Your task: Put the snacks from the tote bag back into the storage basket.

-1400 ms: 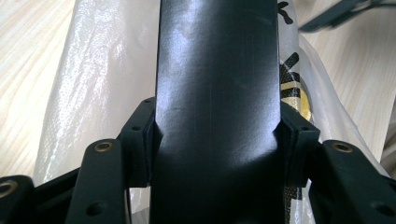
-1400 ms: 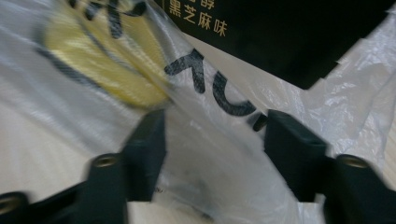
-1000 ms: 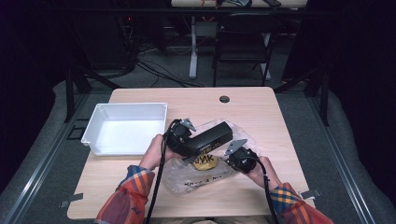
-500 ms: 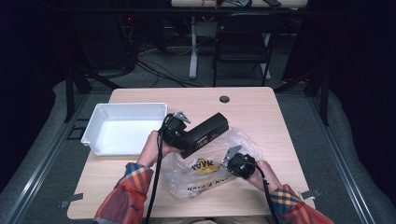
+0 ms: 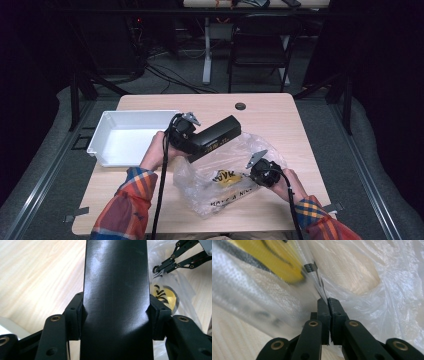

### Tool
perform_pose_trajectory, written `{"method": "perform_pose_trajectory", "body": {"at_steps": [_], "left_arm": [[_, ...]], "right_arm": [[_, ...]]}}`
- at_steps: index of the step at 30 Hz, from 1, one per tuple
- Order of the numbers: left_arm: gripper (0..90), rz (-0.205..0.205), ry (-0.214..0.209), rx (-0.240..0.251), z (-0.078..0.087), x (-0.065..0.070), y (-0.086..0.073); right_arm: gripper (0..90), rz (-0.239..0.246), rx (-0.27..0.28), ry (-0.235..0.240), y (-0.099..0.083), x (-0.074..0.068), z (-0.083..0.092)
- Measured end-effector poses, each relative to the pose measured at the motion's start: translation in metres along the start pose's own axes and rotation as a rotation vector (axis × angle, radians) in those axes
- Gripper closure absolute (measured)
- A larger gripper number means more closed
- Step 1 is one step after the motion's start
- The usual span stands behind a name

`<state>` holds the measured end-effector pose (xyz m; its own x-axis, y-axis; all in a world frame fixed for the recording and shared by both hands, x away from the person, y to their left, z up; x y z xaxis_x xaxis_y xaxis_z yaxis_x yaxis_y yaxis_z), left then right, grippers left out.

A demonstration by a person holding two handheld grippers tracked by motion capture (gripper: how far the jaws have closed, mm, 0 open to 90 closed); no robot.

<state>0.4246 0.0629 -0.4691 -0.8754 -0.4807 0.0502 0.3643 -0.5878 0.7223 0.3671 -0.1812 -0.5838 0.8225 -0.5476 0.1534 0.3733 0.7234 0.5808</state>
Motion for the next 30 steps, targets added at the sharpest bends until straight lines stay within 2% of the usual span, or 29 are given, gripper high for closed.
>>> {"method": "perform_pose_trajectory", "body": {"at_steps": [3,4,12,16,19,23,24,26,30], "left_arm": [[42.9,-0.013,0.007,-0.008,0.004,-0.004,0.004],[42.9,-0.019,0.008,-0.009,0.006,-0.005,0.005],[43.0,-0.053,0.018,-0.016,0.025,-0.017,0.014],[43.0,-0.071,0.018,-0.031,0.035,-0.025,0.013],[43.0,-0.082,0.015,-0.041,0.042,-0.031,0.009],[43.0,-0.089,0.015,-0.049,0.051,-0.038,0.004],[43.0,-0.089,0.015,-0.048,0.053,-0.04,0.003],[43.1,-0.092,0.016,-0.059,0.055,-0.043,0.0],[43.1,-0.099,0.012,-0.078,0.061,-0.05,-0.007]], "right_arm": [[88.1,0.003,-0.021,-0.004,-0.002,0.005,0.002],[87.5,-0.012,-0.013,-0.002,-0.003,0.005,0.001],[79.4,-0.04,-0.014,-0.009,-0.005,0.012,0.005],[59.5,-0.061,0.003,0.015,-0.003,0.014,0.011],[41.1,-0.082,0.05,0.033,0.001,0.016,0.016],[24.9,-0.1,0.088,0.045,0.005,0.02,0.026],[21.5,-0.104,0.084,0.056,0.005,0.021,0.029],[17.9,-0.124,0.111,0.058,0.006,0.024,0.034],[15.7,-0.15,0.123,0.06,0.004,0.029,0.042]]}}
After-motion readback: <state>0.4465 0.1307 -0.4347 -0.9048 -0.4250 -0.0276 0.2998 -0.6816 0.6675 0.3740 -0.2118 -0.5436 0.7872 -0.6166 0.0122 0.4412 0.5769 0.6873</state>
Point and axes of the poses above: each handheld gripper's, and its own axes: z roughly backward along the jaws, y roughly out of its top, x roughly to its right, the point moved 5 cm from there along -z, roughly forward along the jaws, and after that the axes turned 10 degrees about x, right-handed, at the moved point
